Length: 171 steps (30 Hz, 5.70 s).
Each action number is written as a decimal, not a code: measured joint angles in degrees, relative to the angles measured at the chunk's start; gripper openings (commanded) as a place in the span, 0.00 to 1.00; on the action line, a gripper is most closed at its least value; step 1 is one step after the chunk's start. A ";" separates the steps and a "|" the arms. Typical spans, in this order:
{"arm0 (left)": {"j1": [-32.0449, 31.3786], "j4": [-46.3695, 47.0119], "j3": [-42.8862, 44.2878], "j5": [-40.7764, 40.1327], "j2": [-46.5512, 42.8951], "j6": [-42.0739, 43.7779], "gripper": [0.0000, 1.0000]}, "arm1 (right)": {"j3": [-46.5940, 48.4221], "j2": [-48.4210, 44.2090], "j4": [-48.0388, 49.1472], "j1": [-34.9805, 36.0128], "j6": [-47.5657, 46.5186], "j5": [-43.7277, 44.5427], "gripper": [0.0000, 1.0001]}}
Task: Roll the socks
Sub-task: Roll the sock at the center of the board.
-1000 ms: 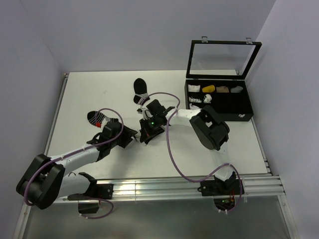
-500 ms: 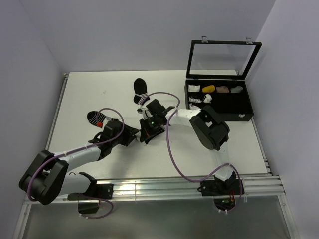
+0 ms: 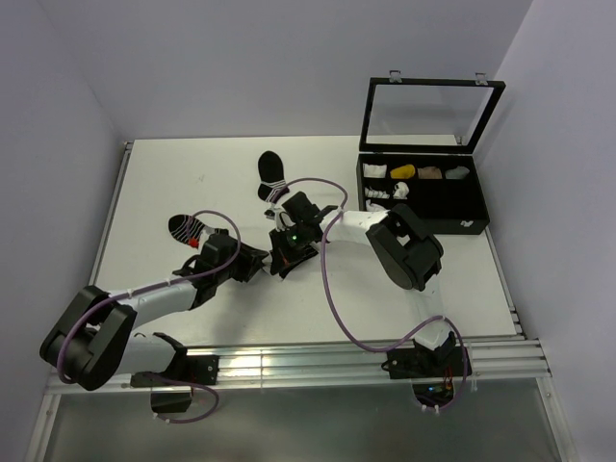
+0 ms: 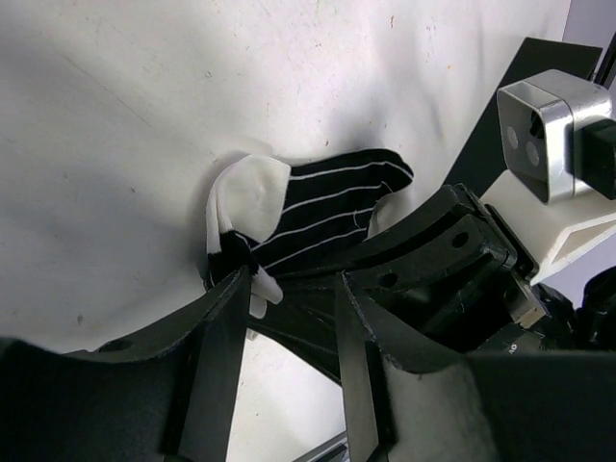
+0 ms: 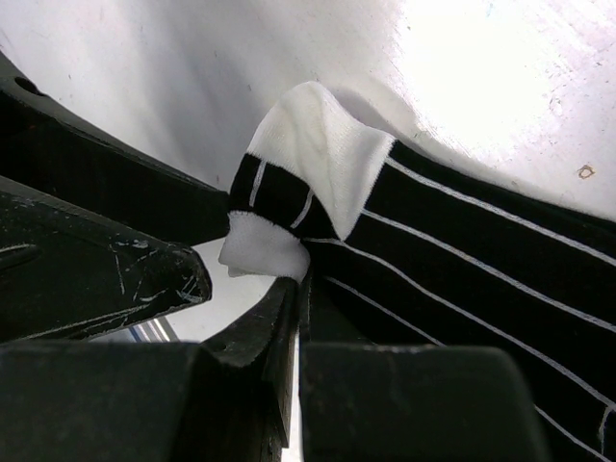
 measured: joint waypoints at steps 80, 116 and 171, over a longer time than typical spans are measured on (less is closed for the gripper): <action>0.28 -5.57 3.89 -2.01 7.06 4.96 0.13 | -4.44 -1.38 6.12 -0.15 -0.31 -1.57 0.00; 0.17 -16.37 11.96 0.04 11.13 9.44 0.01 | -21.75 -19.82 21.92 13.27 -9.25 33.11 0.42; 0.20 3.65 -0.85 0.02 2.64 22.01 0.71 | -19.96 -2.25 34.71 -5.57 21.20 -8.66 0.00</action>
